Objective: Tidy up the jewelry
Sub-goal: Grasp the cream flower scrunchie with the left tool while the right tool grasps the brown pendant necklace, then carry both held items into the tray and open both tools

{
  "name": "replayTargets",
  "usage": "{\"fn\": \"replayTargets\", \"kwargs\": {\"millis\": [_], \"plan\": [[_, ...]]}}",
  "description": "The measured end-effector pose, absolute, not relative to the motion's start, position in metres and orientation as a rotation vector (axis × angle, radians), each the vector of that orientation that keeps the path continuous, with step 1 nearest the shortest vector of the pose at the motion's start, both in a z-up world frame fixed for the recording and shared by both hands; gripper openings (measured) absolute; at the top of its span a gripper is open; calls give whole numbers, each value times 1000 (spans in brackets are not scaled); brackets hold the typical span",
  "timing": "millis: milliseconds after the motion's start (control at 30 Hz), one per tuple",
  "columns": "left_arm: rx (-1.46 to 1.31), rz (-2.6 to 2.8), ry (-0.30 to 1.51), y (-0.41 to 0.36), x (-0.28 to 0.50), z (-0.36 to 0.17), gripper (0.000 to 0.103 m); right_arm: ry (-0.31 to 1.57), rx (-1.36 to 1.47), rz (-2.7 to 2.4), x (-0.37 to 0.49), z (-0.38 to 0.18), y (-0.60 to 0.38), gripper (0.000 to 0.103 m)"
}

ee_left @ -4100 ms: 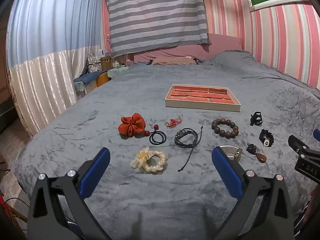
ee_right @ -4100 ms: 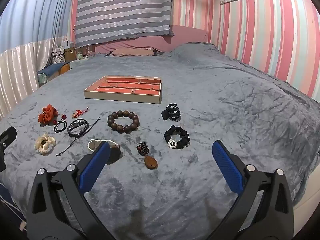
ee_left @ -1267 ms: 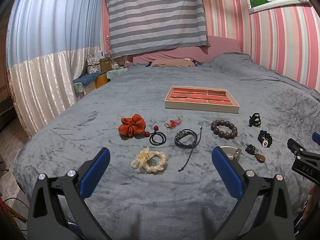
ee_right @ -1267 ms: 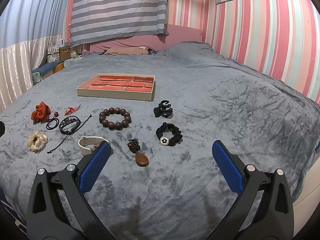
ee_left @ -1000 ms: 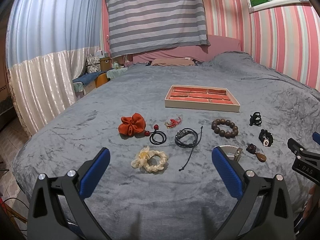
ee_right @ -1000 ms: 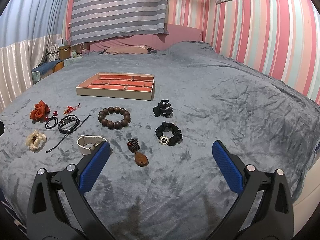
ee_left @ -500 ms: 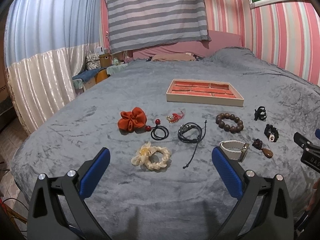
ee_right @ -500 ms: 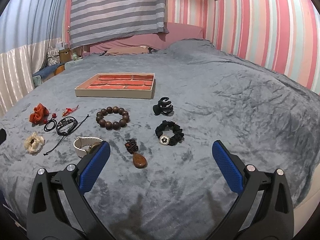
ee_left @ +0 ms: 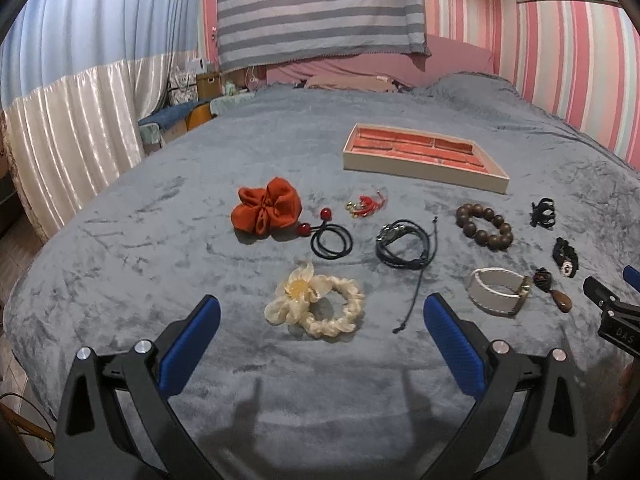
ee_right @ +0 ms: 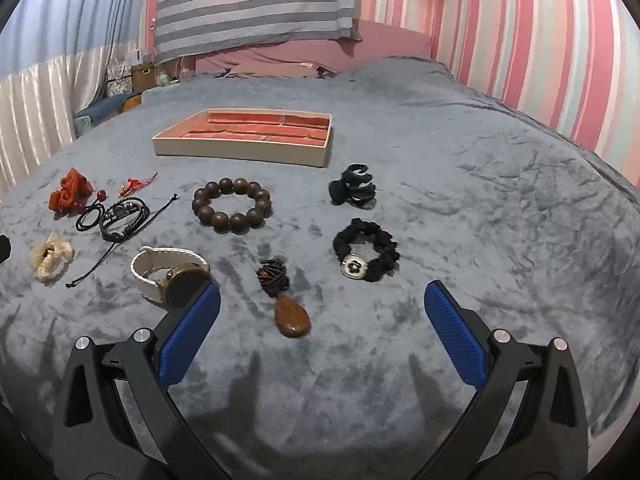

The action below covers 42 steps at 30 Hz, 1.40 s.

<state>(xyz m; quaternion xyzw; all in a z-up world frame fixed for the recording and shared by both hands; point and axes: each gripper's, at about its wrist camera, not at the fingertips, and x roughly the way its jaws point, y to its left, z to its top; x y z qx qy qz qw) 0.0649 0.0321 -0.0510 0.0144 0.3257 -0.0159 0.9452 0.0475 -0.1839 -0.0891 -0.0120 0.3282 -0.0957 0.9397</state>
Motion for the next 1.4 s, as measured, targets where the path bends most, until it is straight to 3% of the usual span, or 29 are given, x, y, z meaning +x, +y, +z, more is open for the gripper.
{"fn": "replayTargets", "kwargs": {"millis": [367,867,933,1000,1133,1200,1300,1400], "plan": [[72,-8,738,42,102,-80,99,751,-33,-199,84,-112,-184,98],[53,-65,838,47,135,-106,97,877,20,-136,124,-140,-188,55],[42,-73,852,49,138,-109,91,889,35,-127,126,-142,-190,52],[31,-84,875,50,143,-112,74,887,41,-124,126,-142,-191,49],[47,-94,895,48,147,-116,63,888,34,-123,130,-141,-191,40],[52,-104,897,47,150,-116,49,888,39,-119,132,-141,-192,37],[42,-106,909,50,157,-118,36,884,51,-108,131,-141,-195,26],[14,-108,911,55,160,-118,29,877,44,-98,133,-141,-194,25]]}}
